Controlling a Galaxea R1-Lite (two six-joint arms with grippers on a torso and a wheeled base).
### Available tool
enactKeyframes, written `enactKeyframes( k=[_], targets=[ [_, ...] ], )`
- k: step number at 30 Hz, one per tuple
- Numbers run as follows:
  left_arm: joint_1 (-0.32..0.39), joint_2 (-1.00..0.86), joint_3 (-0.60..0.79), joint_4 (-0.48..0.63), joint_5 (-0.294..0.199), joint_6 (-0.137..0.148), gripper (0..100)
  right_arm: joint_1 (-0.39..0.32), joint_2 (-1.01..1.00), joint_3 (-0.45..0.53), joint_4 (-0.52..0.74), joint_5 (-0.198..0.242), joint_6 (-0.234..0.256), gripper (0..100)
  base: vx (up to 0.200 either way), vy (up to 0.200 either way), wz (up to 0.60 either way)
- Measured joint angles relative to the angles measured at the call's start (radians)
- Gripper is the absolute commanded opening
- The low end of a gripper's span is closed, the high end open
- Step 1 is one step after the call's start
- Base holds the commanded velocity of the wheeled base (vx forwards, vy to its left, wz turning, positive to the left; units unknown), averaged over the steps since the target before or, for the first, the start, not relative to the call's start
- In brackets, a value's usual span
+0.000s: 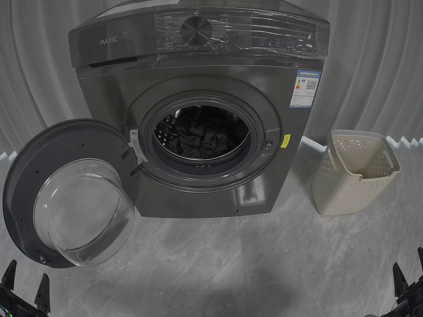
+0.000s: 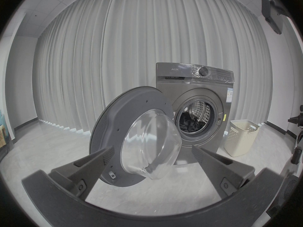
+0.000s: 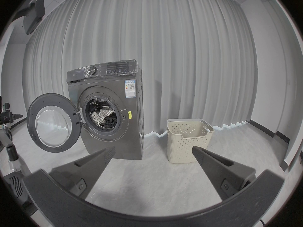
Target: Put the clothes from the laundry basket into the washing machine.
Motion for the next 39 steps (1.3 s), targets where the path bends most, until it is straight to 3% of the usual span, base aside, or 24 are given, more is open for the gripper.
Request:
enactKeyframes(
  k=[6, 12, 39],
  targets=[
    [-0.001, 0.0, 0.0, 0.031, -0.074, 0.01, 100, -0.001, 0.0, 0.0, 0.0, 0.0, 0.0, 100, -0.2, 0.0, 0.0],
    [-0.001, 0.0, 0.0, 0.032, -0.075, 0.016, 100, 0.0, 0.001, 0.0, 0.0, 0.0, 0.0, 100, 0.0, 0.0, 0.0],
    [-0.001, 0.002, 0.0, 0.032, -0.074, 0.011, 100, 0.0, 0.002, 0.0, -0.001, 0.0, 0.0, 100, 0.0, 0.2, 0.0]
  ],
)
